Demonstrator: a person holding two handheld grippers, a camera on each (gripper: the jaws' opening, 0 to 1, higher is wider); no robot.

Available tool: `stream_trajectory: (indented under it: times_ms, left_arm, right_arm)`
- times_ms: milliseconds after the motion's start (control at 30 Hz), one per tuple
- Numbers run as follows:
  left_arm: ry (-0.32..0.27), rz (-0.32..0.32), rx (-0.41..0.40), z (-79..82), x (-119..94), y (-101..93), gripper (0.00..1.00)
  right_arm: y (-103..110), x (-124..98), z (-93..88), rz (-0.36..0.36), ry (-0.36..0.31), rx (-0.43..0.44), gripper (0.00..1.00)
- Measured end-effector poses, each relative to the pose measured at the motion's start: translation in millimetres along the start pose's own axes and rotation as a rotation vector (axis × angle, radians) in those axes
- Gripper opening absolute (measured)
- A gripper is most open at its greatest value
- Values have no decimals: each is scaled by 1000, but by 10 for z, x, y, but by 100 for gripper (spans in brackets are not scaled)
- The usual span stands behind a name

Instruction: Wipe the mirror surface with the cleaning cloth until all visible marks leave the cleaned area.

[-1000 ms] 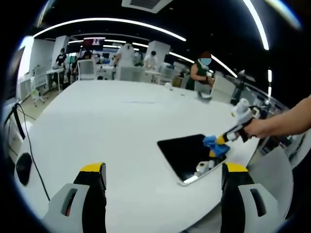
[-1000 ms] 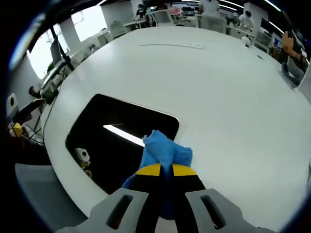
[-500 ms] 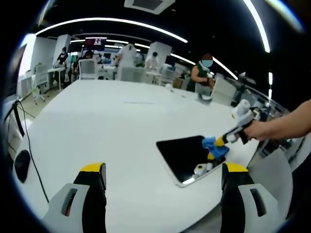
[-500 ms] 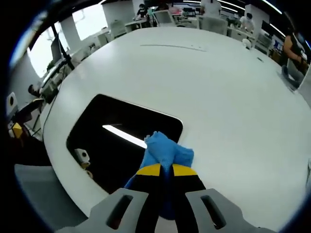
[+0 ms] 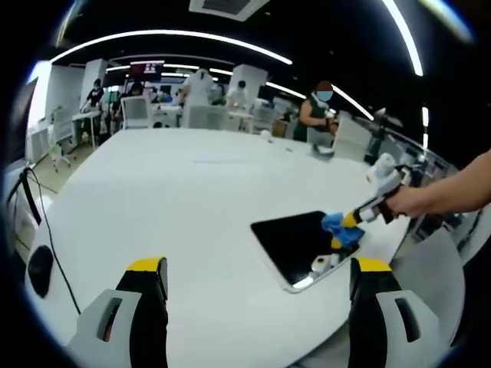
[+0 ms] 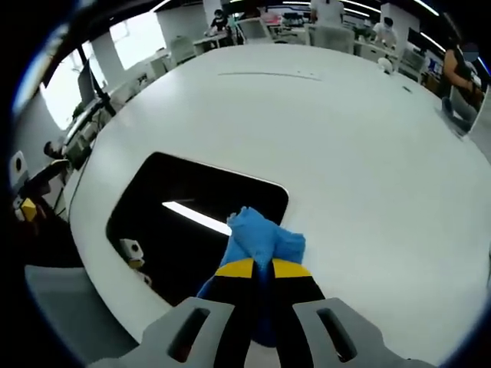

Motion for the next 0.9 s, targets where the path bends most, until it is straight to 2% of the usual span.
stream_trajectory:
  times_ms: [900]
  left_arm:
    - [3,-2,-7,-58,-25,-15,99]
  right_arm:
    - [128,-165,-177,1,26,-2,1]
Point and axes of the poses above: the point that each gripper's makers call its tool centre point, and the gripper's own axes: x roughly forward along the fingers, y roughly to its left, z roughly out of its top, the point moved 9 cm from there along -x, roughly backward along the fingers, and after that the axes turned 11 degrees about -y, right-handed, at the moved point
